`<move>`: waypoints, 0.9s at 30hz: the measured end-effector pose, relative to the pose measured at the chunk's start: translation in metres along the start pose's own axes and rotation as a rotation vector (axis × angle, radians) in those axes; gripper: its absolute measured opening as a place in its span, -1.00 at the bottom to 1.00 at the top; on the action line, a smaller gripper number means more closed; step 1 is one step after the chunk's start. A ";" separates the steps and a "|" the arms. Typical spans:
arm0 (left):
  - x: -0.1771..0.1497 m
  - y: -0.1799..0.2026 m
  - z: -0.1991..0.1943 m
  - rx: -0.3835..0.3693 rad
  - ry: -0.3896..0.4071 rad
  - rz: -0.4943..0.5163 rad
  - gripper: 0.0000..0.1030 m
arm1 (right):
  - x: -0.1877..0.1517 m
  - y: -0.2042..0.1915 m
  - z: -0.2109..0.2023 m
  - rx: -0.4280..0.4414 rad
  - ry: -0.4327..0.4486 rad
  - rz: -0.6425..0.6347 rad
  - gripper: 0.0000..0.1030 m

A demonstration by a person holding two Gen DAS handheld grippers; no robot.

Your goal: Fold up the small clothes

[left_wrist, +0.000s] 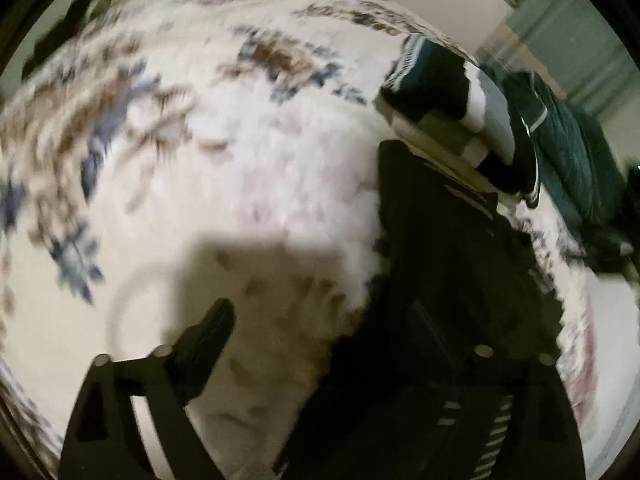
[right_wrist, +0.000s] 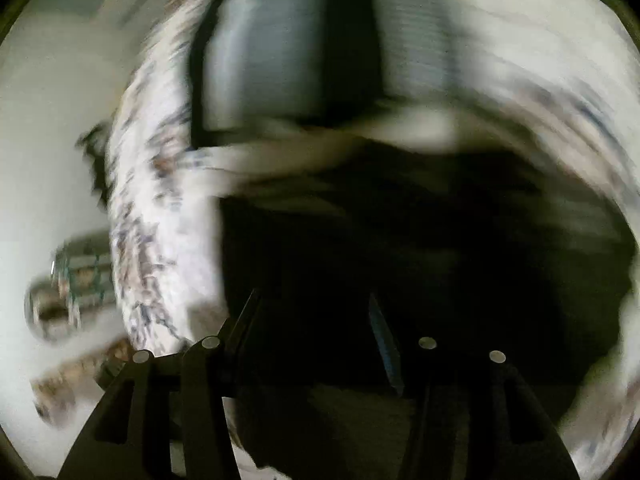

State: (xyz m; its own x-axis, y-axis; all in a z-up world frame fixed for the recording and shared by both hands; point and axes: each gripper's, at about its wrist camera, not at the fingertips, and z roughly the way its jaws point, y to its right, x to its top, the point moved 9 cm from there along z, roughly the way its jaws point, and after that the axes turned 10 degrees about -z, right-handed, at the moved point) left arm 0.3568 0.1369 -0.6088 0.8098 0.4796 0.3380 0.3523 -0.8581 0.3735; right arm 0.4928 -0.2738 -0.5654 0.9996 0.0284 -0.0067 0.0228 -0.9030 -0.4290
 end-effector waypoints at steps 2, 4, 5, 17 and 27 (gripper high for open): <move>0.002 0.003 -0.005 0.055 0.024 0.058 0.92 | -0.045 0.060 -0.036 -0.057 0.019 0.113 0.06; -0.004 0.000 -0.008 0.134 0.036 0.111 0.92 | -0.078 0.109 -0.063 -0.094 0.039 0.204 0.06; -0.011 -0.003 -0.010 0.173 0.036 0.123 0.92 | -0.099 0.139 -0.078 -0.107 0.049 0.270 0.06; -0.199 0.029 -0.024 0.377 -0.105 0.016 0.92 | -0.120 0.313 -0.081 0.053 0.098 0.319 0.06; -0.284 0.079 0.018 0.514 -0.127 -0.025 1.00 | 0.016 0.314 -0.028 0.155 0.041 0.086 0.06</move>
State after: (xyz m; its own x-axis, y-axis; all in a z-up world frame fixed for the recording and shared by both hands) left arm 0.1632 -0.0708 -0.6912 0.8376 0.5022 0.2151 0.5308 -0.8413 -0.1026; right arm 0.5160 -0.5691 -0.6745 0.9977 -0.0662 -0.0143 -0.0627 -0.8244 -0.5626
